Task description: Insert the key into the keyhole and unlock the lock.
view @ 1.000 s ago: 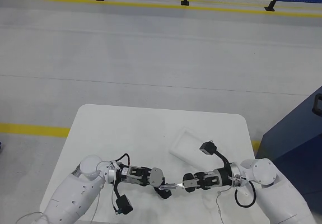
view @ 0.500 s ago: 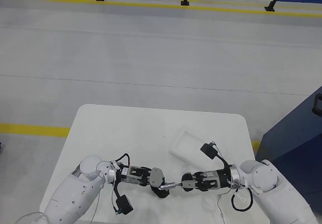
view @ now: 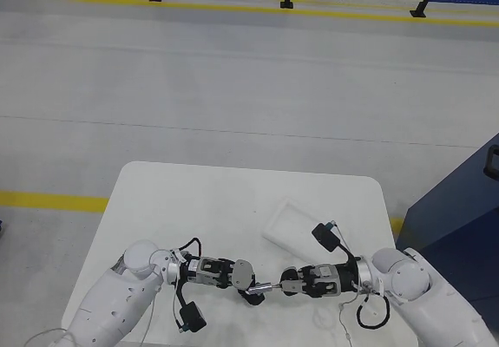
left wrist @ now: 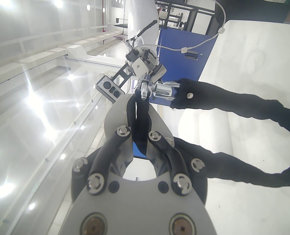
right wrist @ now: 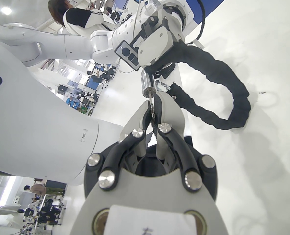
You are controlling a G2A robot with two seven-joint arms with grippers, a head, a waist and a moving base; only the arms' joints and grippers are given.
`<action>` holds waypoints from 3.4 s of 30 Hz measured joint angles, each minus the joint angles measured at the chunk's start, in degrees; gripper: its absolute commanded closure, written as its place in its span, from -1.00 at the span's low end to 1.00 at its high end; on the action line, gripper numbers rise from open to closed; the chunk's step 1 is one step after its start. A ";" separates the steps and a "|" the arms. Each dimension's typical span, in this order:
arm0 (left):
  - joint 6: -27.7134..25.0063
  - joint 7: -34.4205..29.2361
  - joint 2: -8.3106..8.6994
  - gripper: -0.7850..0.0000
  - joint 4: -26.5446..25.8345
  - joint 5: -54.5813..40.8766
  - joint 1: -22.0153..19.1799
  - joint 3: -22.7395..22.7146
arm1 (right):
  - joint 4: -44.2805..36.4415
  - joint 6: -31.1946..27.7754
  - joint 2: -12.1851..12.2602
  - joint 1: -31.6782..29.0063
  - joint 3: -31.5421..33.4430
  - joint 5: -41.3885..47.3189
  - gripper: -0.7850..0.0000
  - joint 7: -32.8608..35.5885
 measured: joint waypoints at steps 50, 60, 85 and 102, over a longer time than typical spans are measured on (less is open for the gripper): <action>0.00 0.00 0.00 1.00 0.00 0.00 0.00 0.00 | -4.36 -13.05 0.49 -3.98 3.96 -28.99 1.00 -23.36; 0.00 0.00 0.00 1.00 0.00 0.00 0.00 0.00 | -6.30 -13.05 0.94 -3.96 3.77 -34.15 1.00 -27.84; 0.00 0.00 0.00 1.00 0.00 0.00 0.00 0.00 | -2.63 -13.05 3.20 -1.66 -2.06 -23.72 0.47 -29.52; 0.00 0.00 0.00 1.00 0.00 0.00 0.00 0.00 | 1.39 -13.05 4.27 0.06 -4.94 -2.91 0.61 -16.06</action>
